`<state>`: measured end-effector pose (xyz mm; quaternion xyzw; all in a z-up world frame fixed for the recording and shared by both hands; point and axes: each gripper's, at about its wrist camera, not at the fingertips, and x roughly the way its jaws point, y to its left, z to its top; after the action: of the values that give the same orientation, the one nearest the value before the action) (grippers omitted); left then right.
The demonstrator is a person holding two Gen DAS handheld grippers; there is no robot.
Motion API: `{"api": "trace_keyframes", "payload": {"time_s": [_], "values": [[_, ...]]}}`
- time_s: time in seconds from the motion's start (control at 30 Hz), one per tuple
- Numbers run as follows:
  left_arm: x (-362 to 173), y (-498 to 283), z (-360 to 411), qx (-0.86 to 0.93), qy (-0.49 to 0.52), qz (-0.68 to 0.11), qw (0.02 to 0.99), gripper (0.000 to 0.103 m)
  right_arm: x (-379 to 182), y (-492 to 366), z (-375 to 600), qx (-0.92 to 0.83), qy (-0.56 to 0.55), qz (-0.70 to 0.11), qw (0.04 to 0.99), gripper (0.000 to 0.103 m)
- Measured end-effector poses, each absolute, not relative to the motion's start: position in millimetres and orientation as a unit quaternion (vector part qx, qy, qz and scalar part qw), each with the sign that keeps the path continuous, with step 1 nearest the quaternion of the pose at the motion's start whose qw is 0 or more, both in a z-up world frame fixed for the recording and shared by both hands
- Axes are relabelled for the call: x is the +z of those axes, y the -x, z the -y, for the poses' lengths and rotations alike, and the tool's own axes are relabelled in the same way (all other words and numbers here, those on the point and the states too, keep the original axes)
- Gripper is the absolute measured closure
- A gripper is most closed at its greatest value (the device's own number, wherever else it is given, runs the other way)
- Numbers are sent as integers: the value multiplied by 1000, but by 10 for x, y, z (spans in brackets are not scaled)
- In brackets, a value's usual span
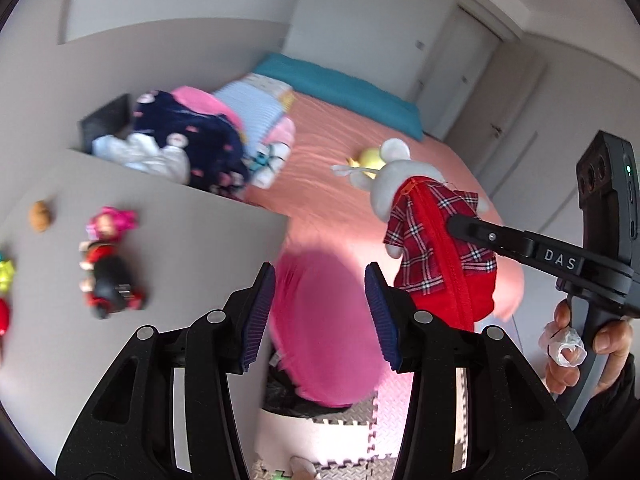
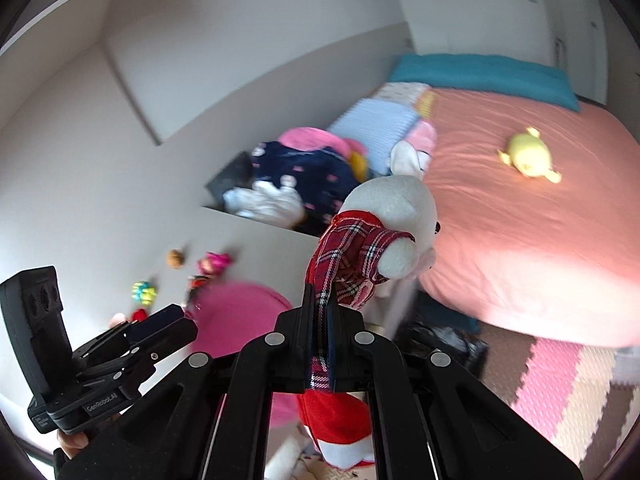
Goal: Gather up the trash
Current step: 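Carry pouch and bunny to the black bin and release both, then grasp the blue plastic lid with the left tool while the right tool grasps paper from the pink bowl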
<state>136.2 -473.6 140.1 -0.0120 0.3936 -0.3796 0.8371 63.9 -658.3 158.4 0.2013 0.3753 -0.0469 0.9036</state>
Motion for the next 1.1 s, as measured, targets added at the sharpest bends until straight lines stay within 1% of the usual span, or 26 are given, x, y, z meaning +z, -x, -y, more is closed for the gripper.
{"api": "trace_keyframes", "payload": {"time_s": [0.07,0.1,0.13,0.17,0.2,0.23,0.27,0.3,0.33,0.37,0.43,0.7,0.83,0.9,1.1], "values": [[1321,-1340,4941,-388,0,-402,829,57,1482,-595,6734,-59,-214,-385,896,97],[1277,-1339,5031,-391,-5,-407,826,60,1433,-582,6791,-63,-219,-389,892,97],[1225,-1353,5127,-393,-13,-412,822,69,1374,-586,6868,-68,-223,-395,889,97],[1177,-1390,5216,-392,-22,-420,818,70,1287,-641,6930,-81,-211,-417,880,96],[1094,-1419,5356,-375,-45,-430,820,70,1189,-682,6987,-94,-188,-448,869,88],[1036,-1444,5450,-369,-64,-441,816,66,1127,-718,7021,-114,-171,-465,861,79],[972,-1472,5539,-352,-80,-450,817,53,1087,-678,7079,-140,-164,-461,861,54],[950,-1483,5543,-333,-85,-449,825,18,1067,-623,7143,-150,-170,-454,862,40],[961,-1468,5505,-331,-74,-436,834,11,1055,-557,7189,-150,-177,-453,861,40],[979,-1467,5447,-343,-50,-429,834,11,1036,-509,7253,-146,-187,-451,860,40],[979,-1498,5425,-344,-33,-435,832,11,1015,-465,7321,-150,-190,-450,860,40],[969,-1531,5438,-337,-21,-445,829,11,1039,-451,7374,-138,-200,-443,863,40],[1019,-1505,5366,-332,-24,-442,833,11,1081,-503,7267,-122,-200,-440,867,40],[1043,-1501,5301,-328,-22,-439,836,11,1100,-542,7204,-113,-198,-438,870,38],[1091,-1500,4947,-305,-14,-434,847,10,1156,-746,6858,-77,-183,-438,877,38]]}}
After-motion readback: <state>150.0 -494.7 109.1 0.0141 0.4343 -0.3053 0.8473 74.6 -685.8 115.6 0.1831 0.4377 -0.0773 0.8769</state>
